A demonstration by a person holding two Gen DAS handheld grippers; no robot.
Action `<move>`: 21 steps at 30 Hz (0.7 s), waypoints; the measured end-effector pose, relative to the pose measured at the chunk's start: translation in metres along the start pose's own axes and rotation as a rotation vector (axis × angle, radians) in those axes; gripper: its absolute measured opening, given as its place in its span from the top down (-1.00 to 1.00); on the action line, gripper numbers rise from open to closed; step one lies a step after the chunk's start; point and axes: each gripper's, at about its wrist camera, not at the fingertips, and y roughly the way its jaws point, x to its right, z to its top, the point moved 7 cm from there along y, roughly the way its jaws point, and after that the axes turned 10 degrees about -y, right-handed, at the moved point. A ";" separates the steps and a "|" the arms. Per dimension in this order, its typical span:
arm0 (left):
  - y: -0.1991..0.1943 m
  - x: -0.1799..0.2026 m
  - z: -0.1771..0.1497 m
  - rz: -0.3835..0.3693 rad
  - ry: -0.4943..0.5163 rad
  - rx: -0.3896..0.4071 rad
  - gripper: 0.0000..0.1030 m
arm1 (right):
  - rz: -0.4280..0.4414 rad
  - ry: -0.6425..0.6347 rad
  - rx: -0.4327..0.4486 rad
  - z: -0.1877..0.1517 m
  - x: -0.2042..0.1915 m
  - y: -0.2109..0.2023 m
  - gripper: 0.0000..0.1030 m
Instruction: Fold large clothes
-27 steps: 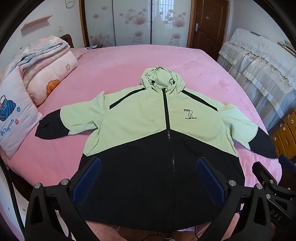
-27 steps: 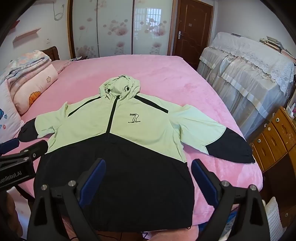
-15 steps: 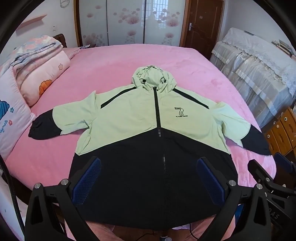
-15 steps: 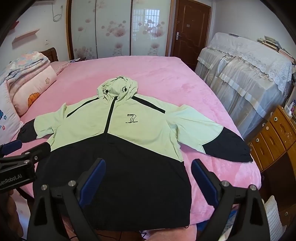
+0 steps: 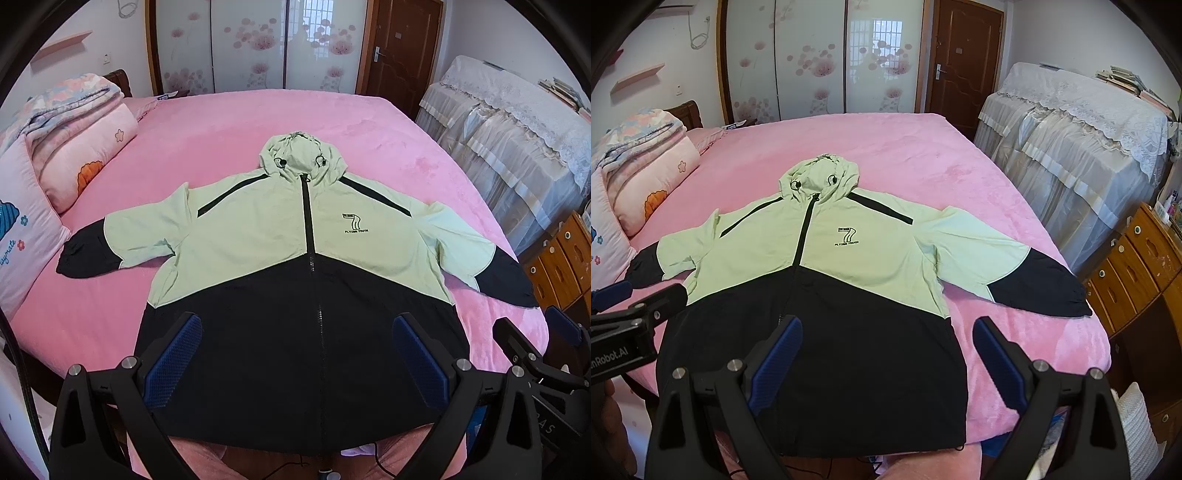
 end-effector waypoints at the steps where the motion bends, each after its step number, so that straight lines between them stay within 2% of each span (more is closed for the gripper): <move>1: 0.000 -0.001 -0.001 0.001 -0.002 -0.004 -0.99 | 0.000 0.000 0.002 0.000 0.000 -0.001 -0.83; 7: -0.001 0.001 -0.006 0.005 0.001 -0.013 -0.99 | -0.001 0.006 0.007 -0.004 0.003 -0.004 -0.83; 18: -0.002 0.003 -0.013 0.013 0.003 -0.028 -0.99 | -0.059 -0.012 0.028 -0.007 0.009 -0.009 -0.83; 21: -0.002 0.004 -0.015 0.014 0.005 -0.030 -0.99 | -0.047 -0.024 0.026 -0.008 0.008 -0.009 -0.83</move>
